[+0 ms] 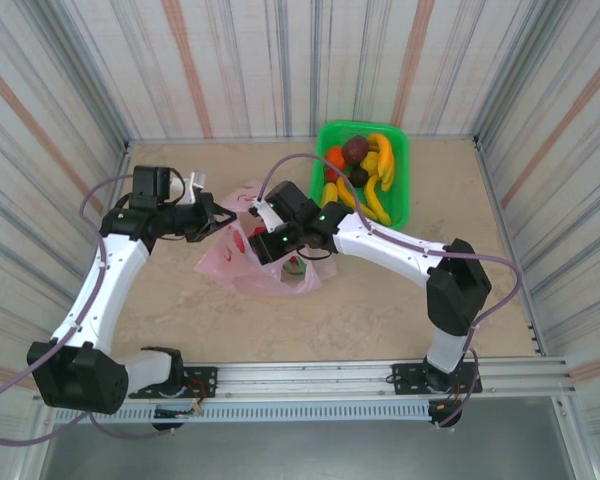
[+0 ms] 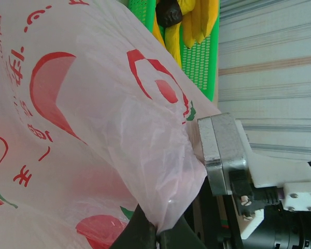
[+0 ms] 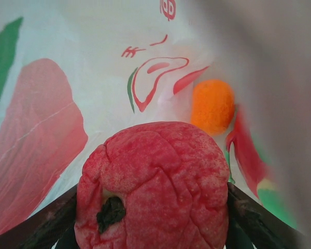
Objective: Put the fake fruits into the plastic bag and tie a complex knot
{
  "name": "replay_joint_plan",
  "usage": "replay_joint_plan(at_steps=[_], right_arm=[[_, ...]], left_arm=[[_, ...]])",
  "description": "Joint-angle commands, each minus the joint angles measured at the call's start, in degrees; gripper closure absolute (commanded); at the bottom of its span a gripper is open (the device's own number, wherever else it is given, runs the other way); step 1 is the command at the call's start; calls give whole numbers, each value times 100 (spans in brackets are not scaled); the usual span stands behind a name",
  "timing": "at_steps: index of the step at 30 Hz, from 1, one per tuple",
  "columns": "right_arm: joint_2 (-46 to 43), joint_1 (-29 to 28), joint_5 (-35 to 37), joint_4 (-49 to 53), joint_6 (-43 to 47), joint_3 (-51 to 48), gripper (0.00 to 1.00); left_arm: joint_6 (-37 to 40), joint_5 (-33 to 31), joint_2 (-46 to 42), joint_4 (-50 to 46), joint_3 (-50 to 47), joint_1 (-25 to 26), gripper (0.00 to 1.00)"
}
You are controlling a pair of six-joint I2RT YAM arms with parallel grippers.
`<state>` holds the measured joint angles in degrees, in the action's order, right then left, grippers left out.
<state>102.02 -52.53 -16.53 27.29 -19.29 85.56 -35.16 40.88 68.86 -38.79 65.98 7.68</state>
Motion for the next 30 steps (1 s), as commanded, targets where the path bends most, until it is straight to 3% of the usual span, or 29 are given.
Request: replay_joint_plan(at_steps=[1,9,30], right_arm=[[93,-29,-104,84,-93,177,31],[38,-25,7,150,-57,161,18],[-236,-16,223,224,-84,104,18]], left_arm=[[42,-27,-129,-39,54,23,100],[46,-45,-125,-41,56,23,100],[128,-19,-52,-68,65,20,100]])
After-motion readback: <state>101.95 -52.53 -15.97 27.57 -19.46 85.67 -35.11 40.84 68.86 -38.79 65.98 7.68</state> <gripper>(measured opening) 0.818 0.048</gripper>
